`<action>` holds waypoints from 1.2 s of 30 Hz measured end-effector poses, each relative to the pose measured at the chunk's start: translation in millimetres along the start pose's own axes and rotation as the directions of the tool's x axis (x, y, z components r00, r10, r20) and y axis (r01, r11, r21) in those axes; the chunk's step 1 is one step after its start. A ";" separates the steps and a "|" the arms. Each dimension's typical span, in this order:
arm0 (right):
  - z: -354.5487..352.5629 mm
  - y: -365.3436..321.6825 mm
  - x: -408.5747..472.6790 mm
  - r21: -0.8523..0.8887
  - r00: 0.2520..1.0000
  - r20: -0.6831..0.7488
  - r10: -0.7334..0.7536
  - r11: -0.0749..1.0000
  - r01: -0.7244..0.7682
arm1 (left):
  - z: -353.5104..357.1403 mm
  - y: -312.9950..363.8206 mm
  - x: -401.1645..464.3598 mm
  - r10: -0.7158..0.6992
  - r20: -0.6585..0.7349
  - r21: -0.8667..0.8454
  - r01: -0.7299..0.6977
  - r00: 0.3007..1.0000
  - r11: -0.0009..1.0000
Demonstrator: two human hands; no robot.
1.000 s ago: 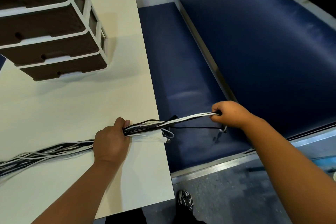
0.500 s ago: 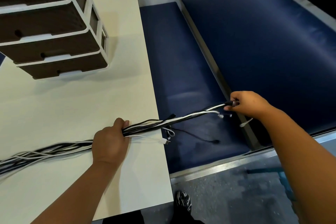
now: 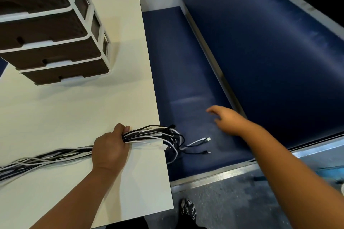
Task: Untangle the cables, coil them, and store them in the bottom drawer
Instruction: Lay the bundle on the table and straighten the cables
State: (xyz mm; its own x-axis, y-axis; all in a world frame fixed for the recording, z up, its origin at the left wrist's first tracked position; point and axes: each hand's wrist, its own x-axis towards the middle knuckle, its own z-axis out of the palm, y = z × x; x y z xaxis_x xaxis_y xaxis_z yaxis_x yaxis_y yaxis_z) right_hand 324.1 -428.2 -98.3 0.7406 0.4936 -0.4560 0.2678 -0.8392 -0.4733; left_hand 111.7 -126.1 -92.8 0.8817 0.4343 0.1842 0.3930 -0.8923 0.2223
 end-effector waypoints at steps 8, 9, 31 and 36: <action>41.2 -153.3 -26.3 0.095 0.875 -0.102 -0.474 0.870 0.483 | -0.4 1.8 0.4 -0.035 0.008 0.027 0.035 0.999 0.999; 48.5 -161.0 -27.0 0.027 0.880 -0.056 -0.472 0.880 0.474 | -0.6 1.7 0.0 -0.041 0.013 0.030 0.040 0.999 0.999; -10.1 -67.7 9.7 0.165 0.942 0.265 -0.207 0.972 0.168 | -0.1 0.6 1.7 0.005 -0.005 0.041 -0.005 1.000 0.999; -12.2 -36.0 11.5 0.004 0.978 0.176 -0.110 0.994 0.111 | 0.3 0.6 1.1 -0.009 0.002 0.039 0.009 1.000 0.999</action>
State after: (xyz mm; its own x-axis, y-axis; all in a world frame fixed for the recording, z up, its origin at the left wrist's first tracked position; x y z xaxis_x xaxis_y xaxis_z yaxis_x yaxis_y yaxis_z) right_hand 330.5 -395.1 -77.3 0.5862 0.6156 -0.5267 0.3465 -0.7781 -0.5238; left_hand 113.0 -126.2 -92.7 0.8785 0.4422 0.1807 0.4108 -0.8924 0.1866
